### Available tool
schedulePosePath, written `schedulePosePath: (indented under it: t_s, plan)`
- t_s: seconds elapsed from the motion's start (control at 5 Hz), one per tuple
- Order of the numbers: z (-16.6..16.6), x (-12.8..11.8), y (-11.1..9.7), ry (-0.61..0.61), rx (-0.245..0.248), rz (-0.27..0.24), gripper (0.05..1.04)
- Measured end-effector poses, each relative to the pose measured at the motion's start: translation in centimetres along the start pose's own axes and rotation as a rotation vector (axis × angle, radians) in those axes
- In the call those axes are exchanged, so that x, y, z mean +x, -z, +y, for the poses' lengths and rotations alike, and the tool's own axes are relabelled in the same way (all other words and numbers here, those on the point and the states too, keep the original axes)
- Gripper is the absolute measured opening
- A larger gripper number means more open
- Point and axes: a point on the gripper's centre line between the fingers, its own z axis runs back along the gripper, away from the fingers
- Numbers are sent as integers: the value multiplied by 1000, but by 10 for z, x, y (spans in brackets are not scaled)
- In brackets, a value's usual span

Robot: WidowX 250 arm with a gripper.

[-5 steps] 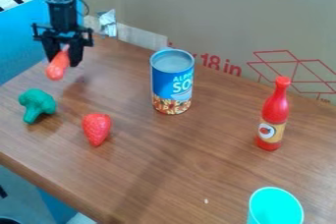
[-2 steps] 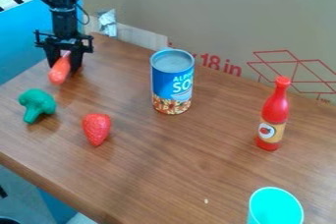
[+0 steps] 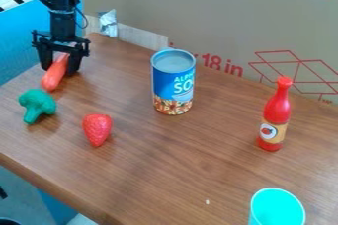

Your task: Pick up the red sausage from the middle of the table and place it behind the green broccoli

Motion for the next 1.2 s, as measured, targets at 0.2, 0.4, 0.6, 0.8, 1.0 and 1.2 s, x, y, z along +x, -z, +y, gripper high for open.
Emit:
schedulePosePath:
  t_s: [0.2,0.4,0.6,0.8,1.0,1.2]
  plan:
    - [-4,-8,3,17,-29,-19,1007]
    - [-14,-24,-20,32,-111,-98,1004]
    - [-20,-58,-62,67,-134,-226,1001]
    - [-38,-97,-85,129,-129,-253,1001]
    - [-62,-138,-88,243,-10,-189,1001]
    - [-95,-185,-80,403,74,-143,1001]
